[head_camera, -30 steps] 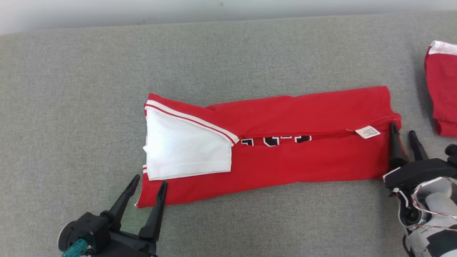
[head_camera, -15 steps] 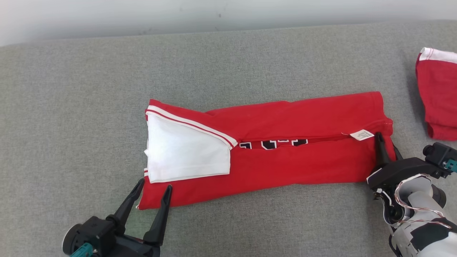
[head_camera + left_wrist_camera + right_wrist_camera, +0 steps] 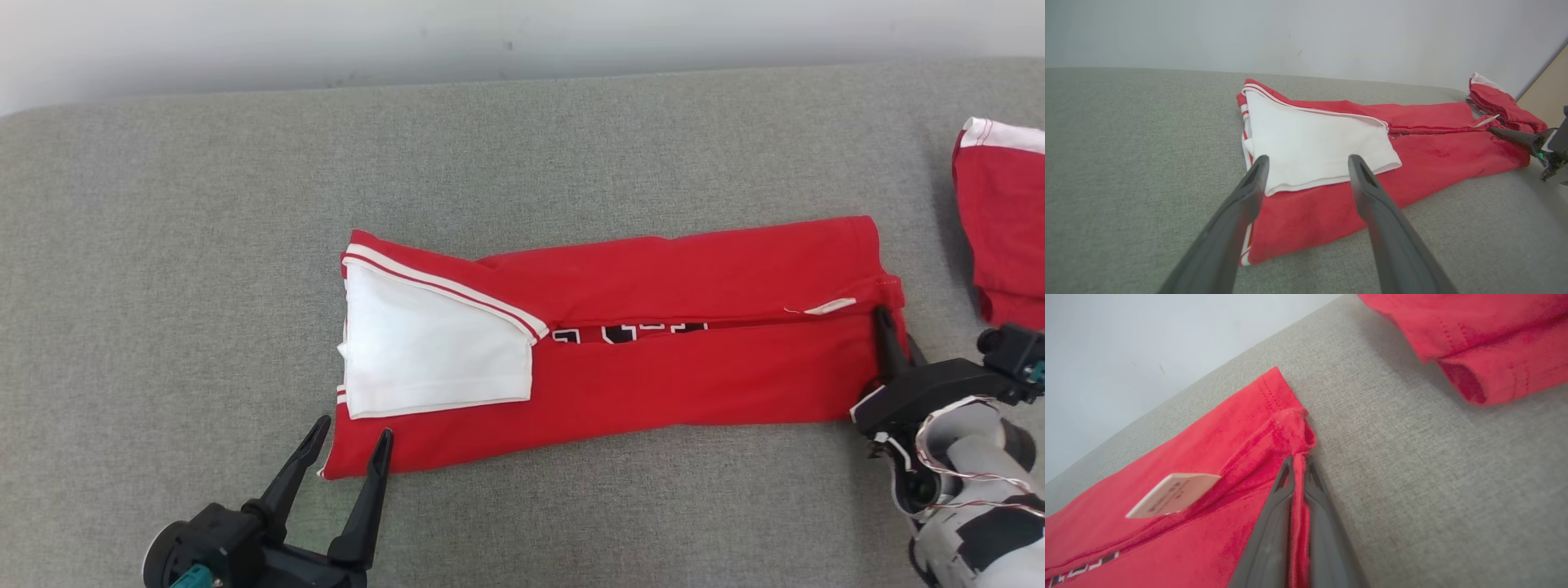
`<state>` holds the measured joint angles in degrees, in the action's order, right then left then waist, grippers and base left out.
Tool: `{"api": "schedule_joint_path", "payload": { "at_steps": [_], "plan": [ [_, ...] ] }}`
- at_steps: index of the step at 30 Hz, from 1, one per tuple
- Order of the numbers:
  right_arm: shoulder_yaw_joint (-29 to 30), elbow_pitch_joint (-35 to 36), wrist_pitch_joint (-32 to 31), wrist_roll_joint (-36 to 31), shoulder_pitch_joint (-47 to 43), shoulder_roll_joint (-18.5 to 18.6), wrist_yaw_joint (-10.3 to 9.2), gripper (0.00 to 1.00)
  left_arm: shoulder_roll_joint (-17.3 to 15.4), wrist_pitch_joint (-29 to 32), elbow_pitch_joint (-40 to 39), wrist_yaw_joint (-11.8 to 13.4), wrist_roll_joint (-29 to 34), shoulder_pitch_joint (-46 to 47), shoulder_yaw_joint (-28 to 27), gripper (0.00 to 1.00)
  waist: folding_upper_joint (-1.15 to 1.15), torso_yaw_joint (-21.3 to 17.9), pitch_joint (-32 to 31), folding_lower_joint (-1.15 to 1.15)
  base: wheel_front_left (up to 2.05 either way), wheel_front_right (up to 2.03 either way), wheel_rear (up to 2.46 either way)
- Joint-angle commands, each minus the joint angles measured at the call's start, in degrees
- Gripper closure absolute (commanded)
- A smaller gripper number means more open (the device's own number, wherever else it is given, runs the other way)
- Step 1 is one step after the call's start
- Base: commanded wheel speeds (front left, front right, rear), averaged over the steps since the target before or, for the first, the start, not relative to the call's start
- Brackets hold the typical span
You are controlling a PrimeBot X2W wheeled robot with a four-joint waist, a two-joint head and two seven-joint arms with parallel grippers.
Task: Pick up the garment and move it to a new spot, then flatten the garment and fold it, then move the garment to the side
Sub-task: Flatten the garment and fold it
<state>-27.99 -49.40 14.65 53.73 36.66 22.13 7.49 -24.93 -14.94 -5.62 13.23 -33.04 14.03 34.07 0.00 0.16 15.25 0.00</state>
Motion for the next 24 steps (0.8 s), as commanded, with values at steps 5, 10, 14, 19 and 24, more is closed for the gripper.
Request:
{"api": "schedule_joint_path", "payload": {
  "at_steps": [5, 10, 14, 19, 24],
  "plan": [
    [-1.33, 2.01, 0.61, 0.75, -0.76, 4.31, -0.04, 1.0, -0.2, -0.25, -0.16, 0.0, 0.57, -1.31, -0.44, 0.0, 0.0, -0.03, -0.09, 0.0, 0.0, 0.0, 0.0],
    [-2.44, 4.29, 0.61, 1.77, -0.86, 6.53, -0.03, 1.0, -0.39, -0.25, -0.08, 0.1, 0.35, -1.8, -0.55, 0.0, 0.0, -0.38, -0.64, 0.0, 0.0, 0.0, 0.0],
    [-3.13, 6.88, 0.62, 2.57, -0.82, 7.14, -0.03, 1.0, -0.24, -0.25, 0.08, 0.04, 0.11, -2.19, -0.42, 0.0, 0.0, -0.49, -1.19, 0.0, 0.0, 0.0, 0.0],
    [-5.65, 12.76, 0.46, 3.89, -1.17, 7.8, -0.03, 1.0, 0.22, -0.25, 0.56, -0.24, -0.17, -2.52, -0.08, 0.0, 0.0, -0.26, -2.39, 0.0, 0.0, 0.0, 0.0],
    [-8.53, 18.46, -1.27, 4.17, -0.63, 8.47, -0.03, 1.0, 0.85, -0.25, 1.01, -0.44, -0.47, -3.14, -0.07, 0.0, 0.0, 0.22, -3.84, 0.0, 0.0, 0.0, 0.0]
  ]
}}
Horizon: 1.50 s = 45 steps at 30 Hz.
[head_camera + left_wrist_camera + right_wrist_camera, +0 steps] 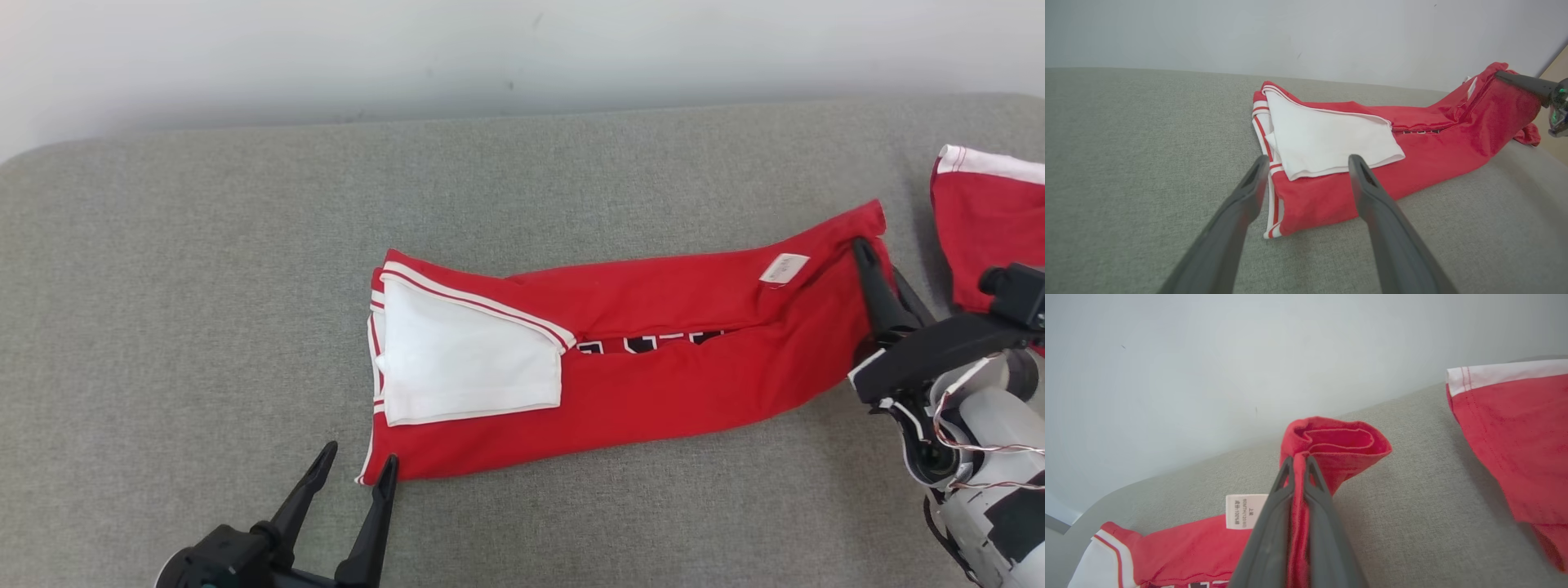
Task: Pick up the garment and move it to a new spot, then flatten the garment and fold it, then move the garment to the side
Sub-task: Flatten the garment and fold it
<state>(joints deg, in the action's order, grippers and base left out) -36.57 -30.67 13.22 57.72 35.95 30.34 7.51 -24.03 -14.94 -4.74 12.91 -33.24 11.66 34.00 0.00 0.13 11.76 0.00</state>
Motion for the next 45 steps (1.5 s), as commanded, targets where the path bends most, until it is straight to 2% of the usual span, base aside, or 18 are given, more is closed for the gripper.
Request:
{"api": "schedule_joint_path", "payload": {
  "at_steps": [1, 9, 17, 27, 36, 45],
  "plan": [
    [-0.47, 0.58, -0.31, -0.03, 0.26, 0.35, -0.05, 1.0, 0.11, -0.25, 0.16, -0.01, -0.35, -1.06, -0.06, 0.0, 0.0, 0.37, -0.59, 0.0, 0.0, 0.0, 0.0],
    [-3.63, 6.71, -4.24, -1.98, 1.2, -1.83, -0.04, 1.0, 1.2, -0.25, 0.47, -0.72, -0.72, -1.95, -0.55, 0.0, 0.0, 2.37, -1.91, 0.0, 0.0, 0.0, 0.0],
    [-5.86, 8.68, -7.88, -4.41, 2.79, -8.29, -0.03, 1.0, 2.65, -0.25, 1.01, -1.32, 0.09, -2.48, -1.04, 0.0, 0.0, 5.37, -2.74, 0.0, 0.0, 0.0, 0.0],
    [-9.71, 3.73, -10.15, -6.74, 5.33, -17.82, -0.03, 1.0, 4.71, -0.25, 2.27, -2.58, 0.75, -3.0, -1.49, 0.0, 0.0, 11.49, -2.71, 0.0, 0.0, 0.0, 0.0],
    [-12.15, -0.39, -9.89, -5.72, 7.16, -21.0, -0.03, 1.0, 6.16, -0.25, 3.13, -3.72, 1.25, -3.61, -2.33, 0.0, 0.0, 15.13, -2.4, 0.0, 0.0, 0.0, 0.0],
    [-14.77, -8.8, -9.19, -4.11, 8.33, -23.46, -0.03, 1.0, 7.29, -0.25, 3.94, -4.75, 1.95, -3.56, -3.0, 0.0, 0.0, 17.94, -1.79, 0.0, 0.0, 0.0, 0.0]
  ]
}}
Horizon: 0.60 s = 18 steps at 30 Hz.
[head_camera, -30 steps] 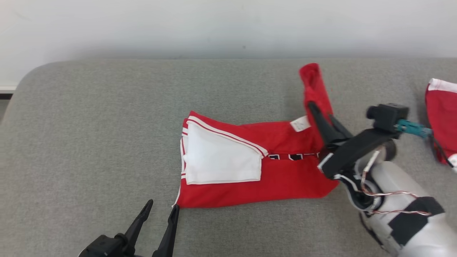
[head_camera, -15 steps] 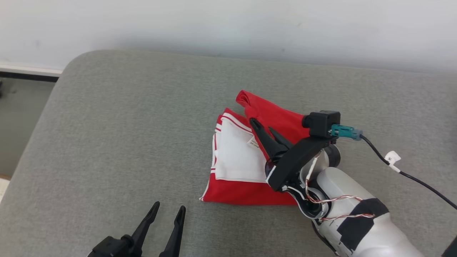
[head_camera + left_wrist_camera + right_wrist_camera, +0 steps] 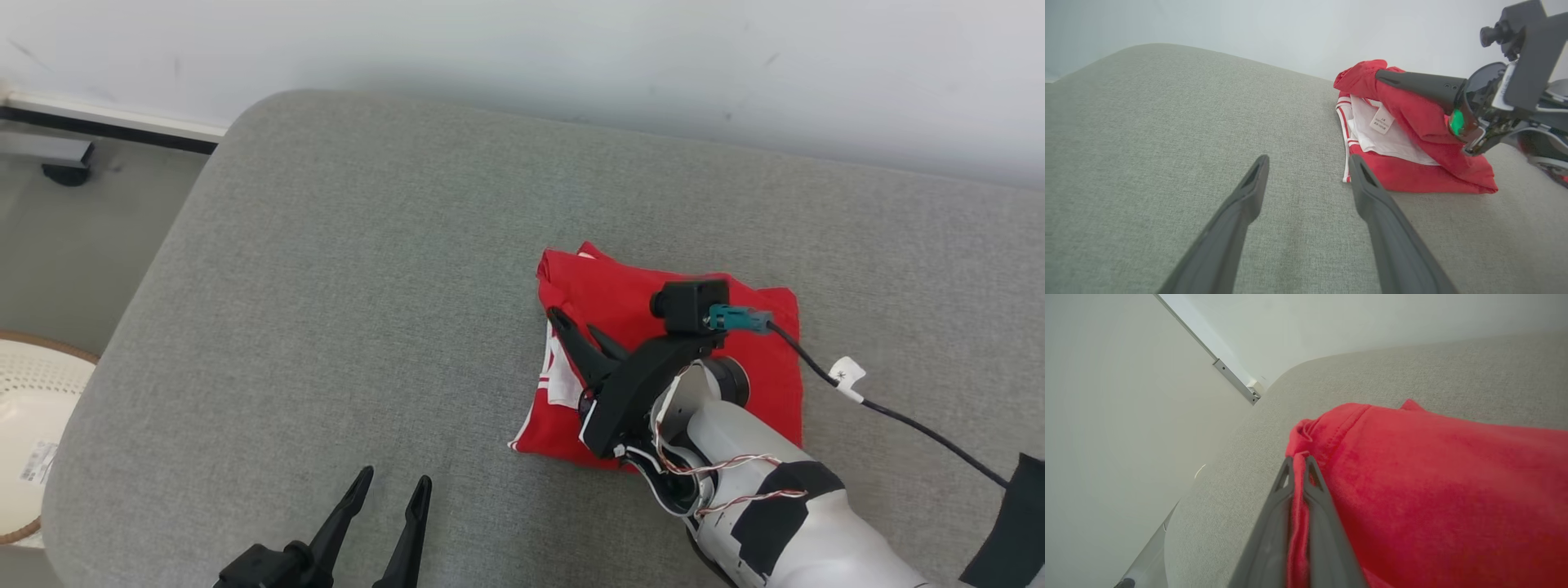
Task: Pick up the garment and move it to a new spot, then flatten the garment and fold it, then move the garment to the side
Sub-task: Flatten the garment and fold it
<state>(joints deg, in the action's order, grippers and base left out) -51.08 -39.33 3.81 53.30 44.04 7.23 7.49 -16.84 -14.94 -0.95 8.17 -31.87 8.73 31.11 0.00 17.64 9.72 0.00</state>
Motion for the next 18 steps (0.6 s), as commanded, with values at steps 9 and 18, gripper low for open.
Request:
{"api": "schedule_joint_path", "payload": {
  "at_steps": [9, 18],
  "plan": [
    [-2.0, -2.11, 3.88, 3.13, 1.74, -1.71, -0.01, 0.0, 0.66, -0.25, 0.63, -0.19, 1.19, -1.32, -1.24, 0.0, 0.0, -0.14, 0.05, 0.0, 0.0, 0.0, 0.0],
    [-1.82, -2.38, 10.01, 1.41, 3.24, 1.8, -0.01, 0.0, 0.72, -0.25, 0.19, 0.17, 1.59, -1.84, -2.58, 0.0, 0.0, -4.25, -0.84, 0.0, 0.0, 0.0, 0.0]
  ]
}}
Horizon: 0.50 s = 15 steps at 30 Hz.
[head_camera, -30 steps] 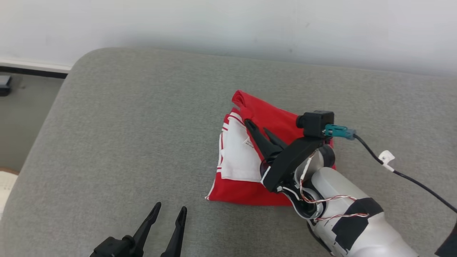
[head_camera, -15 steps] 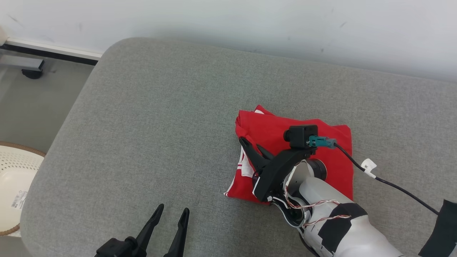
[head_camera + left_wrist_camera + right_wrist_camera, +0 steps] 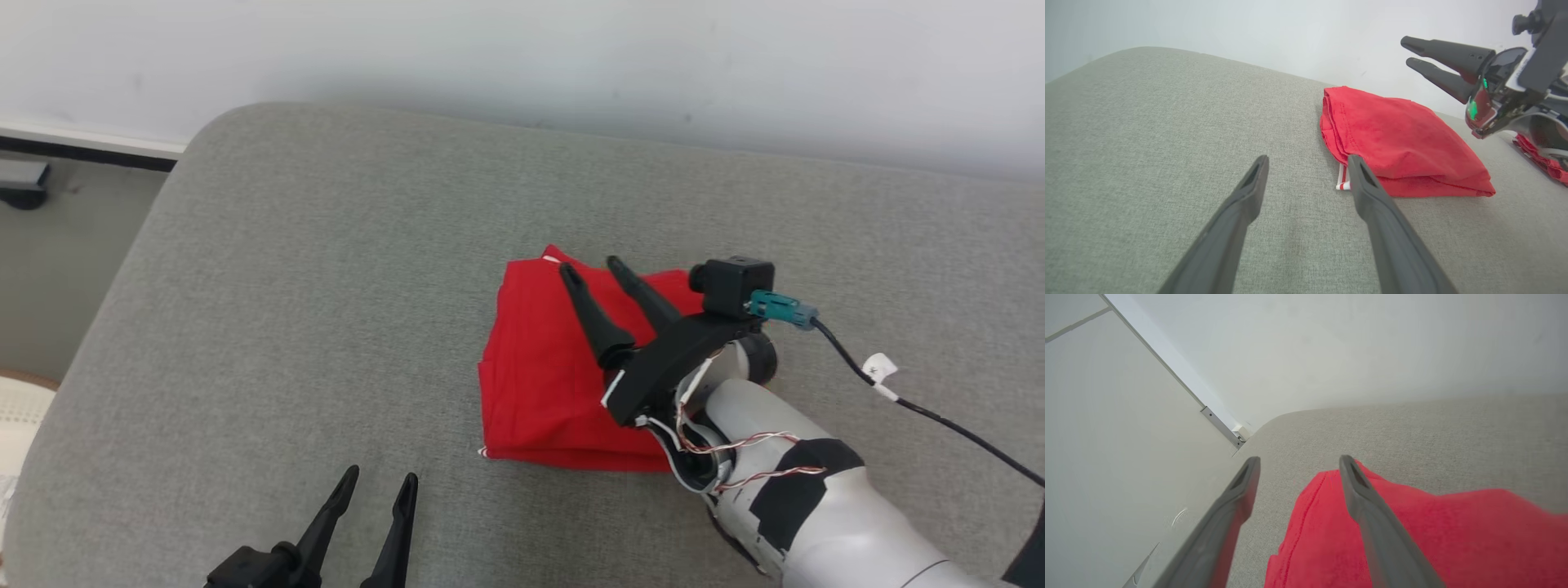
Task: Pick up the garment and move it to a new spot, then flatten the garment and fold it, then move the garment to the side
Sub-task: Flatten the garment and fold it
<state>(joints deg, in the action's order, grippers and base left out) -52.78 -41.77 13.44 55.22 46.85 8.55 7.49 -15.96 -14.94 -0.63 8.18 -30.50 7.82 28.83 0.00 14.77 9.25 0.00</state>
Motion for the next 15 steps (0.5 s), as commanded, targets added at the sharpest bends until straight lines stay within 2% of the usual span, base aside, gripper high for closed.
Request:
{"api": "schedule_joint_path", "payload": {
  "at_steps": [1, 7, 15],
  "plan": [
    [0.12, -0.02, 0.75, -0.92, 0.24, 0.93, -0.01, 0.0, -0.08, -0.25, -0.33, 0.31, 0.29, -0.94, -0.54, 0.0, 0.0, -1.95, -0.38, 0.0, 0.0, 0.0, 0.0],
    [2.53, 0.94, 1.75, -4.85, -2.24, 3.42, -0.01, 0.0, 0.49, -0.25, -1.12, 1.41, 1.36, -1.21, -2.94, 0.0, 0.0, -6.06, -0.8, 0.0, 0.0, 0.0, 0.0],
    [12.63, 6.49, 1.73, -15.94, -9.97, 6.63, -0.01, 0.0, 1.65, -0.25, -1.43, 1.25, 2.97, -2.95, -6.72, 0.0, 0.0, -10.08, -3.12, 0.0, 0.0, 0.0, 0.0]
  ]
}}
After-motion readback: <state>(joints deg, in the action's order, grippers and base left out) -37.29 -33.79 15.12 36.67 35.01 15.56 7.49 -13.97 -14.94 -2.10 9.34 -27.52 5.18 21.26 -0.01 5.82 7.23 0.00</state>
